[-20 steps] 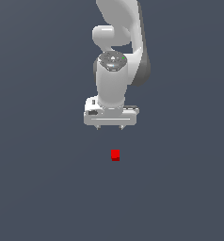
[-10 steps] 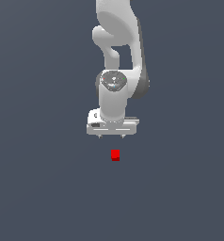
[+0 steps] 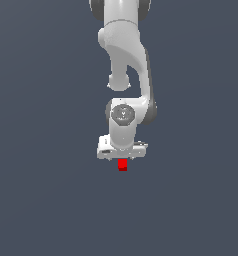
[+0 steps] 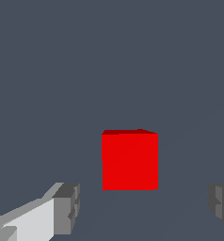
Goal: Pick up the red cube and move it to a goal position.
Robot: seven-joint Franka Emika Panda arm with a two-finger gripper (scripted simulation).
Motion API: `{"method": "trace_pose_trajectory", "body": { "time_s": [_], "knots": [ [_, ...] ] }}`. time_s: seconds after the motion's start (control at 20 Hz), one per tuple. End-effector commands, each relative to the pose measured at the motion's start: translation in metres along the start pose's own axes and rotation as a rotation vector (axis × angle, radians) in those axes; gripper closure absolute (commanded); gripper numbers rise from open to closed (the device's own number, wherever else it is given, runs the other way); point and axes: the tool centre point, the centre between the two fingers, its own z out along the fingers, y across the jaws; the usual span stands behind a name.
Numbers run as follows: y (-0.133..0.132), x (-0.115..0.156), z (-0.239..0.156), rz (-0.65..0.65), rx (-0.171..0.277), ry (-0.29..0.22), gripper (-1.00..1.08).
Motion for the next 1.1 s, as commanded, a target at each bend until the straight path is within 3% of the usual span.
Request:
{"method": "trace_pose_trajectory", "body": {
  "time_s": [0.0, 0.55, 0.6, 1.05],
  "knots": [
    [-0.002, 0.006, 0.014, -0.005, 0.004, 0.002, -0.92],
    [-0.007, 0.016, 0.039, -0.013, 0.009, 0.002, -0.92],
    [-0.007, 0.016, 0.039, -0.013, 0.009, 0.002, 1.08],
    [-0.007, 0.016, 0.039, -0.013, 0.009, 0.002, 1.08]
  ]
}}
